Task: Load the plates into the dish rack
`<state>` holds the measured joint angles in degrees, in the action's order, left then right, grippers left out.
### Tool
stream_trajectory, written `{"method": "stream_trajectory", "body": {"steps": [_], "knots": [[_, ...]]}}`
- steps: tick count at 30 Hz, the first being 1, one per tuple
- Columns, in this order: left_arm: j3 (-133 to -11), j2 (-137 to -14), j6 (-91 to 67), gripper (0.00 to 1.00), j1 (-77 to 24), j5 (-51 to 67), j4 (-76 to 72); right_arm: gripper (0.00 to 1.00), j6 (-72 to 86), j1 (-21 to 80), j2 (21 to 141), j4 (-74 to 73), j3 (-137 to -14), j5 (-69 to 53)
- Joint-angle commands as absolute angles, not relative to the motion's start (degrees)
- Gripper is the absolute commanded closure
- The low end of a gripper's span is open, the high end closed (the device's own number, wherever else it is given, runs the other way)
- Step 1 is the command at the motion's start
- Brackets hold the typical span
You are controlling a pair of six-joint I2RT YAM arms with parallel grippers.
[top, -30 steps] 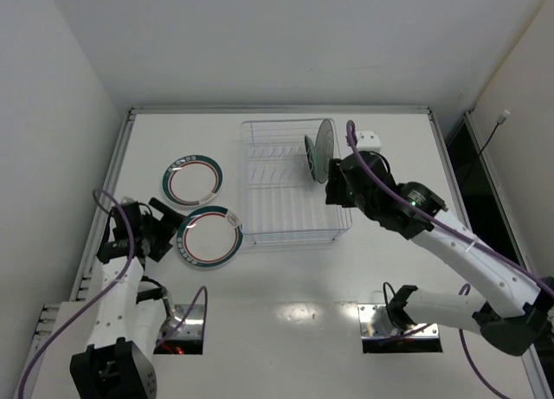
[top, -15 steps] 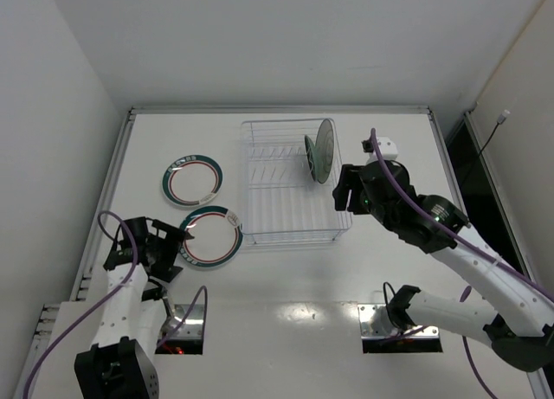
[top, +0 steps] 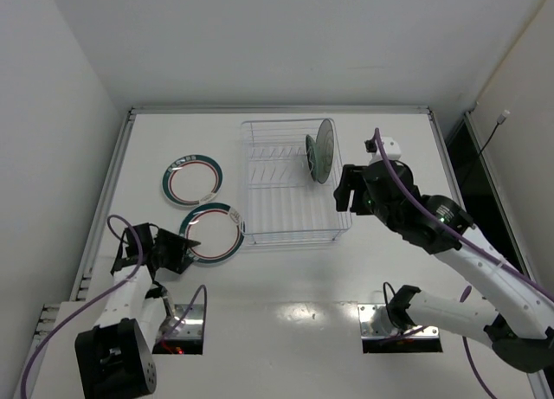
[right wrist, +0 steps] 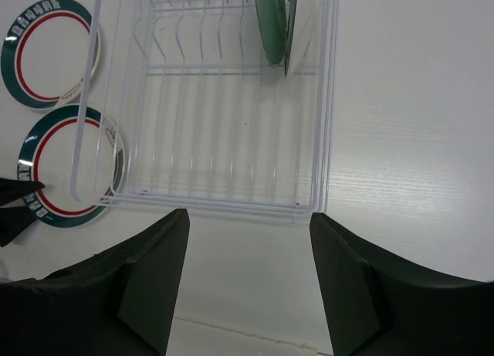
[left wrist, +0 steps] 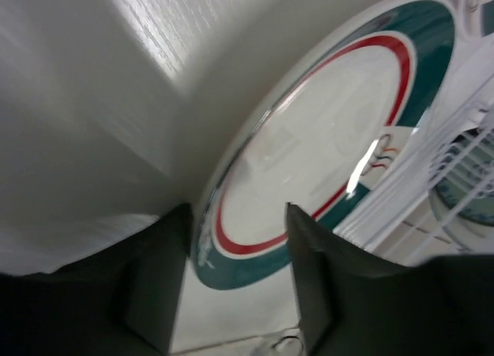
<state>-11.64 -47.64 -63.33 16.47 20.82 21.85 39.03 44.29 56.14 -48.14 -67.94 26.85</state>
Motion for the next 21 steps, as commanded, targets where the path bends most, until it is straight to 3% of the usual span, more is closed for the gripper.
{"method": "stream_trajectory", "body": {"steps": [1, 3, 9, 21], "knots": [[-8.0, -49.8, -62.0, 0.55, 16.7, 20.5, 17.9, 0.38, 39.5, 43.6, 54.7, -48.3, -70.6, 27.9], [-7.5, -49.8, -61.4, 0.73, 16.7, 22.2, 17.9, 0.38, 39.5, 43.6, 54.7, -48.9, -70.6, 27.9], [-9.4, -46.1, -61.4, 1.00, 16.7, 24.1, 20.5, 0.38, 39.5, 43.6, 54.7, -48.9, -71.1, 27.9], [-31.2, -42.3, -61.3, 1.00, 14.9, 23.5, 32.3, 0.36, 39.5, 43.6, 55.2, -43.8, -67.9, 20.1]]}}
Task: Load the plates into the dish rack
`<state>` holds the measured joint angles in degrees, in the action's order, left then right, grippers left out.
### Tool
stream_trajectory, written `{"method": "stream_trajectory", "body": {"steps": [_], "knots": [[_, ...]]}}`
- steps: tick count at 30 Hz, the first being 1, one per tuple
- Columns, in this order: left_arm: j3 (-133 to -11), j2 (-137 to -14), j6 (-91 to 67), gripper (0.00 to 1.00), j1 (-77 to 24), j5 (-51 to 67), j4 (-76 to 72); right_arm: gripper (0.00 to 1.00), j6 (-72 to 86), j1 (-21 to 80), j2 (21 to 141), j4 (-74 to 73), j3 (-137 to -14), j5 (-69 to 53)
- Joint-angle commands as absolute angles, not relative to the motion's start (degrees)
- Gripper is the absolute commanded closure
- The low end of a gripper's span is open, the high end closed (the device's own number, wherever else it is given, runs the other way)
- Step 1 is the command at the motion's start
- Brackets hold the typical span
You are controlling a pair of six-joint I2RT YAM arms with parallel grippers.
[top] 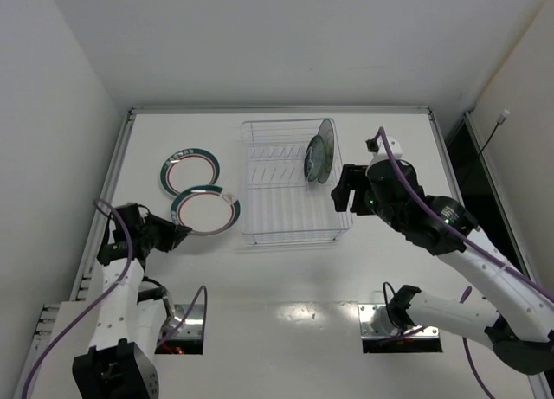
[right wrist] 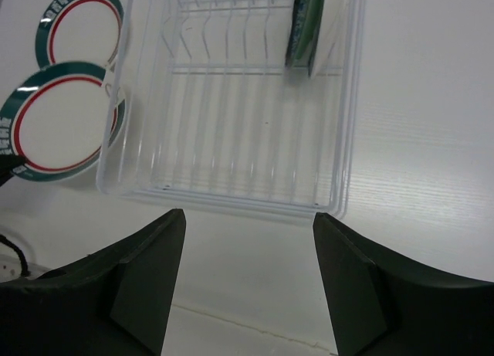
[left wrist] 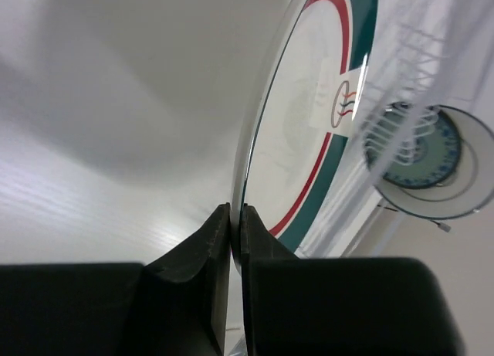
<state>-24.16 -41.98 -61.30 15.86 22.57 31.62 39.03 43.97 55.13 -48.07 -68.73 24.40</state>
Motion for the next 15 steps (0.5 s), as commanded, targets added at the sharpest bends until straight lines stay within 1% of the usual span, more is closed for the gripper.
{"method": "stream_trajectory", "body": {"steps": [1, 2, 4, 5, 10, 11, 13, 15], "knots": [[-32.4, -42.3, -61.3, 1.00, 14.9, 24.1, 32.3, 0.36, 39.5, 43.6, 55.2, -42.1, -67.3, 19.0], [-33.5, -42.9, -61.3, 1.00, 14.9, 24.7, 33.0, 0.33, 39.5, 43.6, 55.8, -41.2, -66.0, 17.9], [-36.6, -43.4, -60.7, 1.00, 14.2, 25.2, 33.7, 0.33, 39.5, 43.6, 56.4, -39.2, -64.9, 13.9], [-37.8, -43.9, -60.7, 1.00, 14.2, 25.2, 33.7, 0.31, 39.5, 43.6, 56.4, -37.2, -63.6, 12.6], [-44.4, -43.9, -58.6, 1.00, 13.7, 23.9, 31.5, 0.31, 40.6, 43.6, 57.7, -30.4, -60.5, 3.9], [-44.4, -43.9, -58.6, 1.00, 13.2, 25.2, 30.3, 0.25, 41.3, 43.6, 58.2, -28.8, -58.6, 2.6], [-44.9, -43.9, -58.6, 1.00, 12.5, 27.2, 26.1, 0.21, 43.9, 43.6, 58.2, -19.7, -56.1, -3.1], [-44.2, -43.3, -58.6, 1.00, 11.0, 30.8, 23.3, 0.20, 46.4, 42.3, 59.1, -10.5, -53.1, -8.1]]}}
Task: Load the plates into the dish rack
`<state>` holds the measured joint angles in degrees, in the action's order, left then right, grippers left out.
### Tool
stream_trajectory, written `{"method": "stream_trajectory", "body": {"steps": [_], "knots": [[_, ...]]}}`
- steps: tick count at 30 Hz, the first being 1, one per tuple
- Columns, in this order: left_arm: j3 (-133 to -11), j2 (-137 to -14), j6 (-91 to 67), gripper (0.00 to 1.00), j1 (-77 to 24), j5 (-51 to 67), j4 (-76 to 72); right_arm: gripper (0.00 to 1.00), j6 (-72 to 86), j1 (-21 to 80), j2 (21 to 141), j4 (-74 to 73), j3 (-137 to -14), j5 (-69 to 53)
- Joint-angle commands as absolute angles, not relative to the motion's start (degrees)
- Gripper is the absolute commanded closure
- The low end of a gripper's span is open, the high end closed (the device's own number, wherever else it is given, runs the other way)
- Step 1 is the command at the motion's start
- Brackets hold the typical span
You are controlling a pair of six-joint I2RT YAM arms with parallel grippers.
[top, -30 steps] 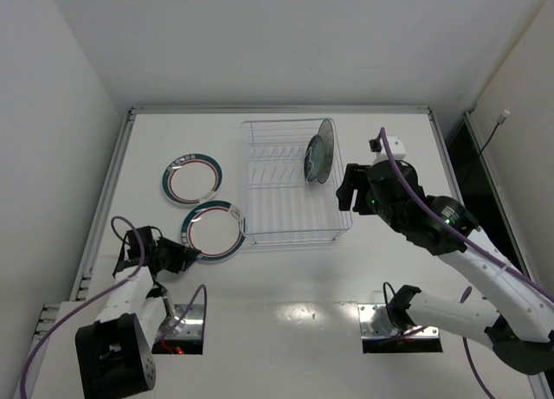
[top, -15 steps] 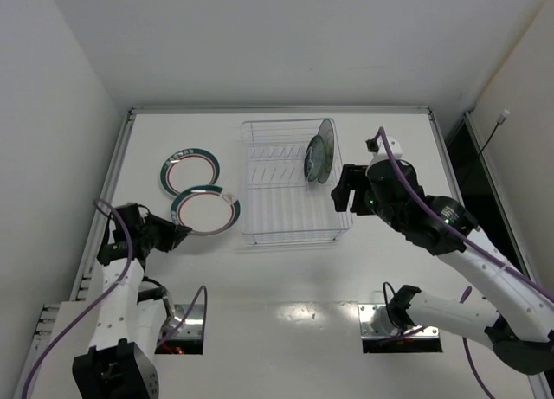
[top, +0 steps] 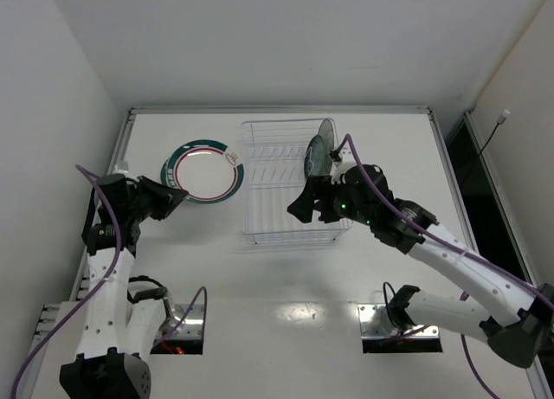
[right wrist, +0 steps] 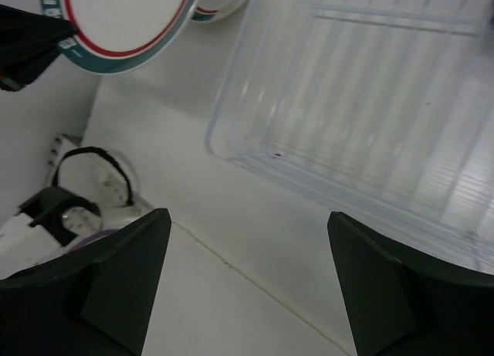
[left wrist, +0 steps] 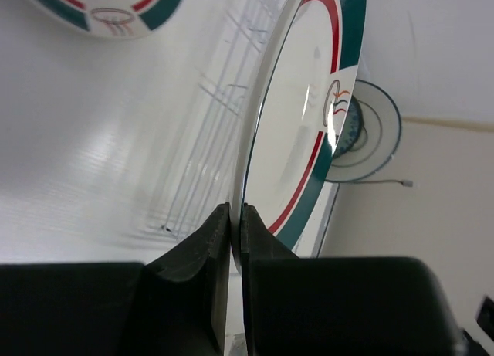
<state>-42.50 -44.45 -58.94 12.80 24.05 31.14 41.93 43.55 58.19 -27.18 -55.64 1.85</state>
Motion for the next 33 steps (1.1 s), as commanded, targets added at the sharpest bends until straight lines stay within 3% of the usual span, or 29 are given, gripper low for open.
{"method": "stream_trajectory", "body": {"steps": [1, 12, 17, 20, 21, 24, 25, 28, 29, 30, 33], "knots": [[-44.2, -43.3, -59.3, 1.00, 11.0, 31.8, 21.2, 0.20, 48.7, 42.3, 59.9, -7.9, -52.5, -9.4], [-38.0, -41.7, -66.4, 1.00, 5.8, 44.3, 2.5, 0.17, 65.6, 36.8, 76.1, 37.8, -43.2, -21.7], [-34.5, -40.6, -70.6, 1.00, 2.7, 46.3, -5.9, 0.16, 66.9, 36.3, 81.3, 41.4, -46.7, -21.7], [-32.4, -39.9, -71.2, 1.00, 0.2, 45.1, -6.6, 0.36, 66.9, 35.8, 83.1, 40.6, -48.9, -21.7], [-31.1, -39.4, -71.9, 1.00, -1.1, 44.6, -8.2, 0.59, 67.5, 35.8, 83.8, 40.6, -49.6, -21.7], [-29.3, -39.4, -72.5, 1.00, -3.2, 44.6, -9.3, 0.92, 68.0, 34.5, 83.8, 39.0, -50.1, -21.7], [-28.7, -39.9, -71.2, 0.86, -3.7, 44.6, -8.8, 1.00, 68.0, 34.5, 83.8, 37.9, -50.6, -21.7], [-34.9, -42.7, -59.5, 0.38, -2.9, 43.1, 7.1, 1.00, 61.3, 33.0, 77.0, 23.8, -52.1, -10.8], [-38.1, -43.8, -55.0, 0.20, -2.9, 37.4, 13.8, 1.00, 58.1, 33.7, 75.3, 7.6, -57.4, -5.4], [-41.4, -44.8, -51.2, 0.16, -2.4, 33.6, 24.5, 1.00, 52.2, 34.3, 74.3, -0.2, -60.9, 6.0], [-50.6, -47.1, -41.8, 0.13, -2.4, 19.0, 32.7, 1.00, 47.1, 34.3, 78.2, -22.8, -74.7, 21.9]]}}
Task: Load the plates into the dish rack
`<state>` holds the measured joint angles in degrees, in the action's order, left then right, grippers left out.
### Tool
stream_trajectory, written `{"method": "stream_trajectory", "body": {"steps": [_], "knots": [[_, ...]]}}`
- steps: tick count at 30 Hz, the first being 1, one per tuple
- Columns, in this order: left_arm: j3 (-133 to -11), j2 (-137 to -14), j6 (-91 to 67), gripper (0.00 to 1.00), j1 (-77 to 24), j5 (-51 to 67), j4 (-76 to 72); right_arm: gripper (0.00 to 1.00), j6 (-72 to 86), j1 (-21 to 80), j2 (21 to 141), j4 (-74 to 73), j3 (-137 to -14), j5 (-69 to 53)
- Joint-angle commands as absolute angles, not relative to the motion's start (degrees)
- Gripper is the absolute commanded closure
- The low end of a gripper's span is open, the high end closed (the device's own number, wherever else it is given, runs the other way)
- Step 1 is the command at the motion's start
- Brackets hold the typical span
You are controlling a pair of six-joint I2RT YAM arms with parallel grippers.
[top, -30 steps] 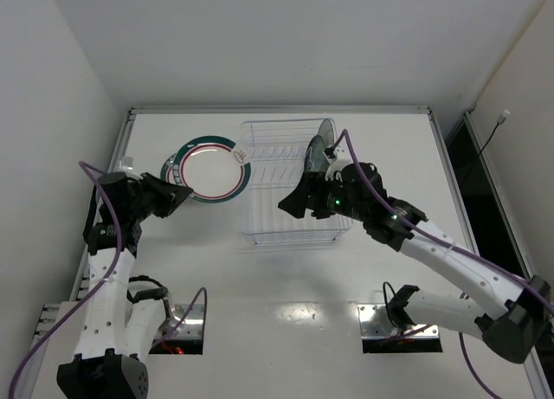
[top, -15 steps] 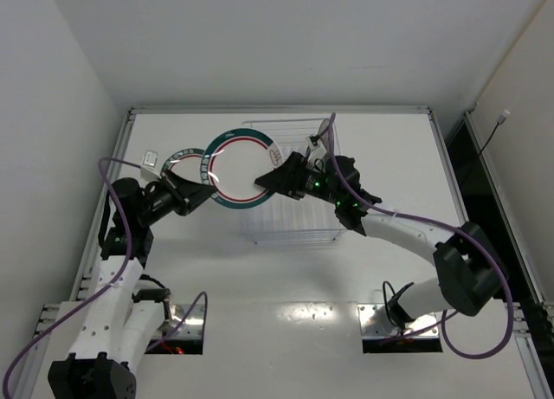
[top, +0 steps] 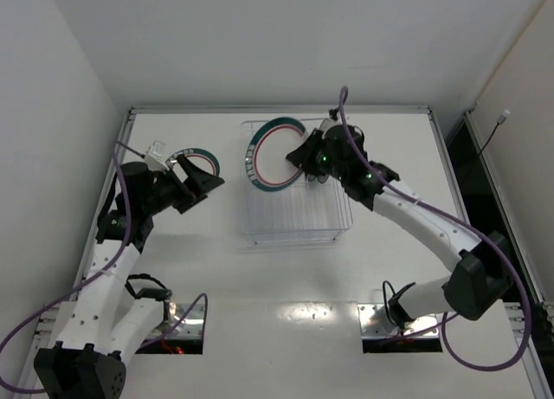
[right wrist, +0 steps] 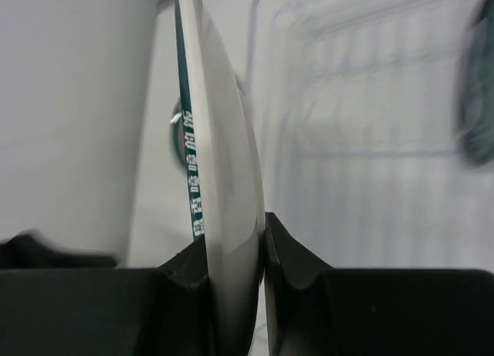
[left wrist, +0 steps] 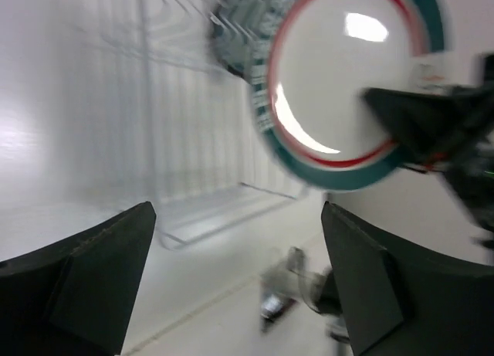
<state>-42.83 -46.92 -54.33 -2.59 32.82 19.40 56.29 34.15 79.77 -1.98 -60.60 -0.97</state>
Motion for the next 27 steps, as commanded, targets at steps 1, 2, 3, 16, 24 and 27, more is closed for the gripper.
{"method": "stream_trajectory", "body": {"steps": [1, 2, 3, 16, 24, 27], "knots": [[-54.2, -47.9, -38.4, 0.09, -2.4, 15.1, 36.3, 1.00, 44.8, 34.3, 80.1, -27.3, -77.9, 26.4], [-55.7, -48.6, -36.9, 0.09, -2.4, 11.2, 37.8, 1.00, 43.5, 34.8, 84.0, -31.3, -84.0, 30.5], [-57.0, -48.6, -35.8, 0.04, -2.4, 3.8, 39.2, 1.00, 41.9, 34.8, 85.8, -35.9, -86.4, 37.7], [-48.0, -40.2, -33.4, 0.01, -3.1, -16.1, 37.4, 1.00, 20.7, 32.5, 103.4, -29.0, -96.9, 46.7], [-47.4, -38.8, -33.4, 0.01, -3.6, -17.1, 36.7, 1.00, 21.4, 32.0, 106.8, -24.5, -91.2, 42.0], [-47.4, -38.8, -33.4, 0.01, -4.1, -17.1, 36.7, 1.00, 22.6, 31.5, 106.1, -23.1, -88.5, 40.8]]}}
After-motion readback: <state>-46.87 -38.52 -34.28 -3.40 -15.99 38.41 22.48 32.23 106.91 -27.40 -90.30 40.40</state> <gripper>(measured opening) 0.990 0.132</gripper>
